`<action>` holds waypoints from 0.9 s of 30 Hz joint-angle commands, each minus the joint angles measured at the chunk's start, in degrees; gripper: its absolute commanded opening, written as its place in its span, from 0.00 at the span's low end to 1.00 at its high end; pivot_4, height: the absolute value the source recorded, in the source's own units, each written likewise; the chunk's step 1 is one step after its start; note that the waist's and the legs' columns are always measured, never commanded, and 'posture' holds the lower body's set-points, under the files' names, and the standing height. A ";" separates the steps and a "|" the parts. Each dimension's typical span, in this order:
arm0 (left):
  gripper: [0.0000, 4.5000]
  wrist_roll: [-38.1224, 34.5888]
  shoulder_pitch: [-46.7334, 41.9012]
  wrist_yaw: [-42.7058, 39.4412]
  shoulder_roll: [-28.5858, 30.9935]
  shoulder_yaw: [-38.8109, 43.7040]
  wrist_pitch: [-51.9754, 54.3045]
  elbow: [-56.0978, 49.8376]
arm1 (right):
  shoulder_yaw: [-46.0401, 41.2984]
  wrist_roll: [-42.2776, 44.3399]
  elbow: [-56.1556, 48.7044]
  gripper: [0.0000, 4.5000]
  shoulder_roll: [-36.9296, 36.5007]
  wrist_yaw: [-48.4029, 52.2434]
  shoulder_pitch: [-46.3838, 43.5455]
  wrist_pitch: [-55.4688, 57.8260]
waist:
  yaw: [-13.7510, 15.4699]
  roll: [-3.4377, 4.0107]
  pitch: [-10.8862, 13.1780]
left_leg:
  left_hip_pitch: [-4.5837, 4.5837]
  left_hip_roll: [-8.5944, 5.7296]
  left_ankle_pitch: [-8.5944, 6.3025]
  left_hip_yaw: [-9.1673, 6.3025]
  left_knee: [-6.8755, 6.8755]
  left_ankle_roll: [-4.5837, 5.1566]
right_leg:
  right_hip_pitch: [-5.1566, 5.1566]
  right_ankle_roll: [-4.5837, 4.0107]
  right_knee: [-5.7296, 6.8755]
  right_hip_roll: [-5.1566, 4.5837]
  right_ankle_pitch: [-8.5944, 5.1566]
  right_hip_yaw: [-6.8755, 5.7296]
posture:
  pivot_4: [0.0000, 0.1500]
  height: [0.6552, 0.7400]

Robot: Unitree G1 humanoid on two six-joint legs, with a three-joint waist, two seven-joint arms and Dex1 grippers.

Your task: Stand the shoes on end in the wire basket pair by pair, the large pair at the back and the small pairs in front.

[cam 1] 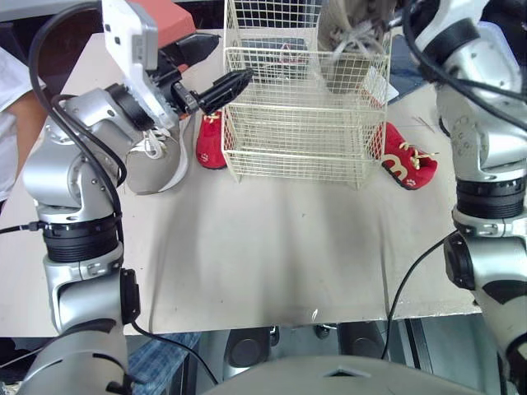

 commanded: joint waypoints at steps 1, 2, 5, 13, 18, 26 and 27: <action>0.99 -0.29 -0.17 0.38 1.26 1.73 -0.26 -2.45 | -0.31 -2.75 -2.77 0.00 -0.07 -2.10 3.39 5.30 | 0.17 0.00 0.00 | 0.00 0.00 0.00 -0.01 0.00 0.00 | 0.01 0.00 0.00 0.00 0.00 -0.02 | 1.00 0.36; 0.99 -0.33 0.02 0.38 1.31 1.77 -0.18 -2.57 | -0.48 -2.88 -3.26 0.00 0.33 -2.54 4.33 6.52 | 0.20 -0.03 -0.02 | -0.01 0.00 0.00 -0.02 0.00 0.00 | 0.01 0.00 -0.01 -0.01 0.00 -0.02 | 1.00 0.36; 0.99 -0.16 0.41 0.44 1.54 1.82 -0.31 -2.40 | -1.47 -1.95 -5.00 0.00 1.92 -3.20 6.45 10.47 | 0.04 -0.04 -0.03 | 0.00 0.00 0.00 -0.01 0.00 0.00 | 0.01 0.00 -0.02 -0.01 0.00 -0.01 | 1.00 0.36; 1.00 1.10 1.15 -0.01 2.10 2.05 -2.31 -0.24 | -2.88 -1.40 -7.06 0.43 -0.31 3.01 4.98 8.14 | -0.21 -0.05 -0.04 | 0.01 -0.01 0.00 -0.01 0.00 0.00 | 0.02 0.00 -0.02 0.01 0.00 0.00 | 1.00 0.36; 1.00 2.13 1.86 0.47 1.87 3.40 -4.59 1.14 | -6.67 2.12 -7.39 0.90 -4.55 9.57 2.56 7.96 | -0.42 -0.04 -0.03 | 0.02 0.00 0.00 0.01 -0.02 0.00 | -0.02 0.00 -0.01 0.04 0.00 0.03 | 1.00 0.36; 1.00 2.39 3.68 4.08 2.41 12.03 -7.40 7.74 | -9.70 16.13 -14.16 0.99 -11.87 26.02 1.84 11.96 | -0.42 -0.04 -0.03 | 0.03 0.01 0.00 0.00 -0.04 0.00 | -0.01 0.00 -0.02 0.04 0.00 0.02 | 1.00 0.36; 1.00 3.42 3.82 5.02 3.00 13.12 -8.01 10.52 | -10.07 19.26 -15.81 0.99 -11.83 28.41 2.52 12.65 | -0.43 -0.04 -0.03 | 0.05 0.02 0.00 0.01 -0.04 0.00 | -0.01 0.00 -0.02 0.04 0.00 0.02 | 1.00 0.36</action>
